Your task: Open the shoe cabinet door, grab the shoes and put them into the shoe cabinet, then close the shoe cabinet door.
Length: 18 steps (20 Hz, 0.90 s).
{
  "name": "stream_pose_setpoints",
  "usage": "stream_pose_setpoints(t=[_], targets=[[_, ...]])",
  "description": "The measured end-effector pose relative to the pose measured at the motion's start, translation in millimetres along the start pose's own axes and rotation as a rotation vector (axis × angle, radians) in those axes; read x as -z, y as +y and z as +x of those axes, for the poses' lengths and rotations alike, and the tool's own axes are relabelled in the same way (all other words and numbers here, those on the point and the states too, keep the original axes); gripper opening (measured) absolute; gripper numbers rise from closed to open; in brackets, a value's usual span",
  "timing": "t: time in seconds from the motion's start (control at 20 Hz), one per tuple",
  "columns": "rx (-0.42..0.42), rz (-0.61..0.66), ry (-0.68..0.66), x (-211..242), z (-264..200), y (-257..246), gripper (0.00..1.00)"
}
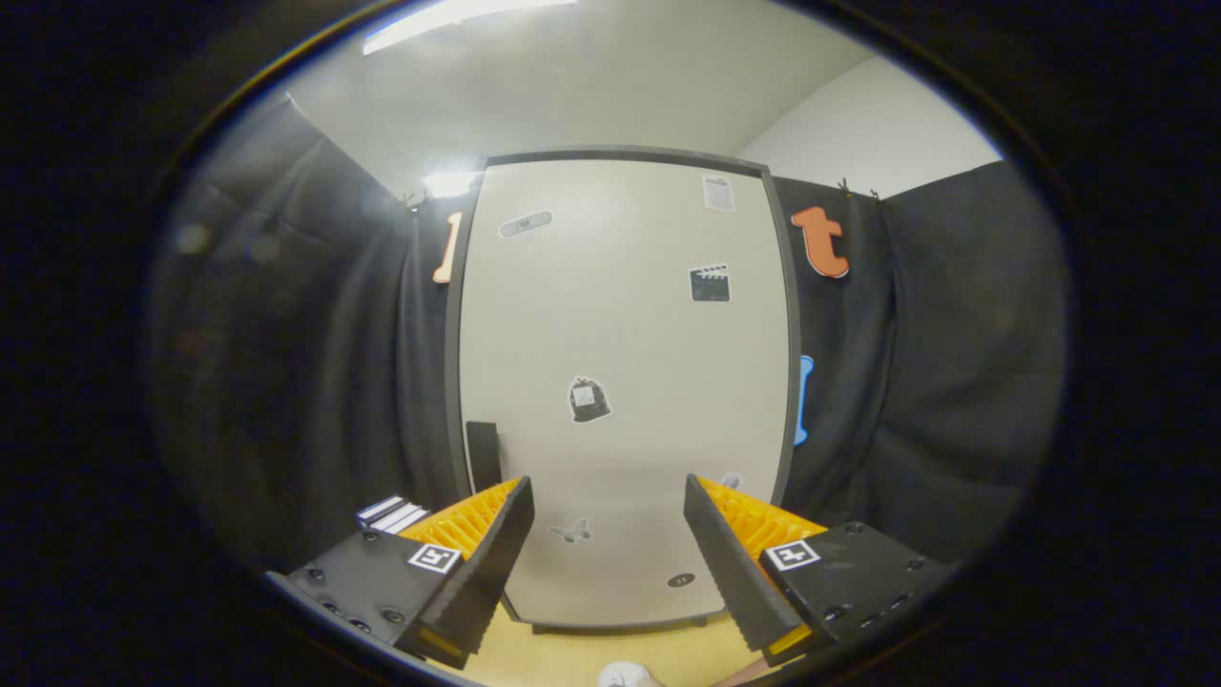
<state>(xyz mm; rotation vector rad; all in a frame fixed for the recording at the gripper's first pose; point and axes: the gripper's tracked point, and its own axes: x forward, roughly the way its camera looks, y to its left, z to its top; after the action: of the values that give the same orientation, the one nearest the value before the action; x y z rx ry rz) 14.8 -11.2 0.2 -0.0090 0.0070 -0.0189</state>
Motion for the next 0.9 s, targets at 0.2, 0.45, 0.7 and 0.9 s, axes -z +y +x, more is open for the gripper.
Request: stream_pose_setpoints(t=[0.2, 0.45, 0.7, 0.9], targets=[[-0.008, 0.011, 0.003, 1, 6, 1, 1.0], [-0.02, 0.008, 0.024, 9, 20, 12, 1.0], [-0.044, 0.009, 0.025, 16, 39, 45, 1.0], [-0.072, 0.014, 0.028, 27, 61, 86, 1.0]])
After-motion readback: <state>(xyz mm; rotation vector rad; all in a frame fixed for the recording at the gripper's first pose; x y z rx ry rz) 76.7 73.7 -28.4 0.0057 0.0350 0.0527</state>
